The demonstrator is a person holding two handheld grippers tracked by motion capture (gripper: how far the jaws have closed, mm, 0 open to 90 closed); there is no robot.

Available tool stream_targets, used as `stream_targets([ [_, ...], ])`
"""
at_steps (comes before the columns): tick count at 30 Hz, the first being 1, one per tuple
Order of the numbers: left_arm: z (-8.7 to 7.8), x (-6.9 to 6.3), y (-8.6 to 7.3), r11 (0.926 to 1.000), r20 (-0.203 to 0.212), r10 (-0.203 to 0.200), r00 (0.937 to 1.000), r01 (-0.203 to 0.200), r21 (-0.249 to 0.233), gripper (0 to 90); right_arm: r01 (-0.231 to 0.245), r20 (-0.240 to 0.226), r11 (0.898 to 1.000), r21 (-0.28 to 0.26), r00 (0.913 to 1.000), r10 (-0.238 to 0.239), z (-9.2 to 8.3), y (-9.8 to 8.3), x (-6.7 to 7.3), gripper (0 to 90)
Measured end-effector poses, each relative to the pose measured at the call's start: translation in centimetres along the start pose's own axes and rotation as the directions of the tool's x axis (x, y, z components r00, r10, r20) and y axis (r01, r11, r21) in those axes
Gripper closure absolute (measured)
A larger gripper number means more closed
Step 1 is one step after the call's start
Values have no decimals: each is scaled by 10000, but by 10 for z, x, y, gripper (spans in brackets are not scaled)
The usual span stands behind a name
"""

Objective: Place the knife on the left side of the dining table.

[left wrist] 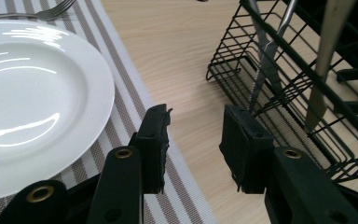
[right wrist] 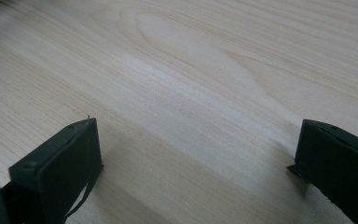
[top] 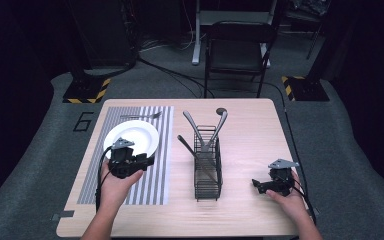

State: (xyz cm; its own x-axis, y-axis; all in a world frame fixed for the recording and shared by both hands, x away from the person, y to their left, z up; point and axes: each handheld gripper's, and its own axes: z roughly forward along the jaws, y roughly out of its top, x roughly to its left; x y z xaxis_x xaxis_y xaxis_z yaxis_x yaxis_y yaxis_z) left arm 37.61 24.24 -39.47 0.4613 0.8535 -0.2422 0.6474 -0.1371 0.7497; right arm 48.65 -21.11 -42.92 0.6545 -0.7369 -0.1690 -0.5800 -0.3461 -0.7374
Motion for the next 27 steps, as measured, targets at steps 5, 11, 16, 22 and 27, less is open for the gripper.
stream_targets([
  [5,-2,-10,13,10000,158,91,9998,-90,-18,607,-1,6,10000,-1,10000,1,0,0,0,0],
  [11,-4,-21,26,9998,345,152,9993,-148,-117,607,12,19,10000,-11,10000,-12,0,0,0,0],
  [16,-4,-31,37,9993,532,321,9981,-311,-196,606,11,23,10000,-16,10000,-11,0,0,0,0],
  [22,-1,-40,47,9991,766,318,9966,-295,-313,605,15,21,10000,-12,10000,-15,0,0,0,0],
  [27,3,-48,53,9989,982,368,9945,-336,-338,606,13,27,10000,-17,10000,-13,0,0,0,0],
])
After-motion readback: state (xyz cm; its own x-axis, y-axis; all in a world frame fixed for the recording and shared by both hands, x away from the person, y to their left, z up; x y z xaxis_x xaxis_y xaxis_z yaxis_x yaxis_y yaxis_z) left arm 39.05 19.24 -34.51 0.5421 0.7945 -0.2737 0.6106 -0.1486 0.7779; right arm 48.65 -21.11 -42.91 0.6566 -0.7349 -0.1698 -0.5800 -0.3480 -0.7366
